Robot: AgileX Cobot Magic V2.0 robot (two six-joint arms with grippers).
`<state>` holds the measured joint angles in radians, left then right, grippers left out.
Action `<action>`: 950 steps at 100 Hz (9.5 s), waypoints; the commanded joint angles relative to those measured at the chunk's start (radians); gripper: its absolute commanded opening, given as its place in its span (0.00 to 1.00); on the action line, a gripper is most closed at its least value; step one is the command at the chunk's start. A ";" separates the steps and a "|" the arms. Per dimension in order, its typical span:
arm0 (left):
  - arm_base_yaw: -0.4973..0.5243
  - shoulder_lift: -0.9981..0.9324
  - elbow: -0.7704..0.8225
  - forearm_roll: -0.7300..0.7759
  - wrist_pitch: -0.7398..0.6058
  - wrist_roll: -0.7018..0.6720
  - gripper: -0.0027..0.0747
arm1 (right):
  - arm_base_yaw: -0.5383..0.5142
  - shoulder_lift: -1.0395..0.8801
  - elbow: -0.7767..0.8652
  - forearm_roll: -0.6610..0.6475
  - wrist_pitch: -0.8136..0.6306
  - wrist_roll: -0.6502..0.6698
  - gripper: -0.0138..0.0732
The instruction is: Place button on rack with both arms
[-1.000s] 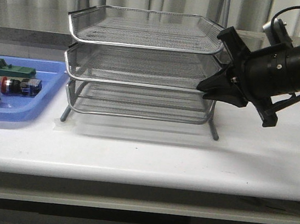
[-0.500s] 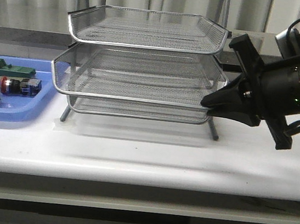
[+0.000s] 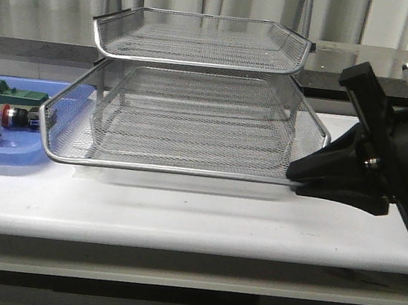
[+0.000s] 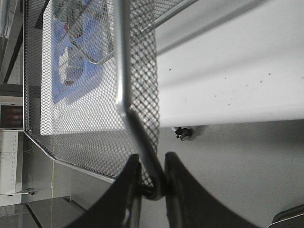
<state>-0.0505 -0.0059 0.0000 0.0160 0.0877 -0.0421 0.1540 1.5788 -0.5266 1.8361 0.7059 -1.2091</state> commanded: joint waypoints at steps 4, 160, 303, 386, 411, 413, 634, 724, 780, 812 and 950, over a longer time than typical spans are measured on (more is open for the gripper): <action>-0.008 -0.033 0.046 -0.007 -0.088 -0.003 0.01 | 0.002 -0.062 -0.006 0.065 0.031 -0.040 0.12; -0.008 -0.033 0.046 -0.007 -0.088 -0.003 0.01 | 0.001 -0.628 -0.221 -1.540 0.098 1.061 0.80; -0.008 -0.033 0.046 -0.007 -0.088 -0.003 0.01 | 0.001 -0.934 -0.288 -1.895 0.221 1.275 0.08; -0.008 0.013 -0.114 -0.044 -0.026 -0.003 0.01 | 0.001 -0.934 -0.288 -1.895 0.222 1.275 0.08; -0.008 0.325 -0.401 -0.046 0.168 -0.006 0.01 | 0.001 -0.934 -0.288 -1.895 0.222 1.275 0.08; -0.008 0.359 -0.429 -0.046 0.186 -0.006 0.01 | 0.001 -0.934 -0.288 -1.895 0.222 1.275 0.08; -0.008 2.026 -2.008 0.071 0.956 0.535 0.70 | 0.001 -0.934 -0.288 -1.895 0.224 1.275 0.08; -0.008 2.338 -2.138 -0.016 0.893 0.651 0.70 | 0.001 -0.934 -0.288 -1.895 0.224 1.275 0.08; -0.006 2.419 -2.136 -0.016 0.867 0.677 0.69 | 0.001 -0.934 -0.288 -1.895 0.225 1.275 0.08; -0.006 2.417 -2.224 -0.006 0.945 0.675 0.03 | 0.001 -0.934 -0.288 -1.895 0.225 1.275 0.08; -0.051 1.700 -1.842 -0.287 1.187 0.575 0.01 | 0.001 -0.934 -0.288 -1.895 0.225 1.275 0.08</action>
<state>-0.0532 1.7577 -1.8385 -0.2010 1.2589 0.5201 0.1540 0.6476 -0.7788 -0.0449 0.9868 0.0711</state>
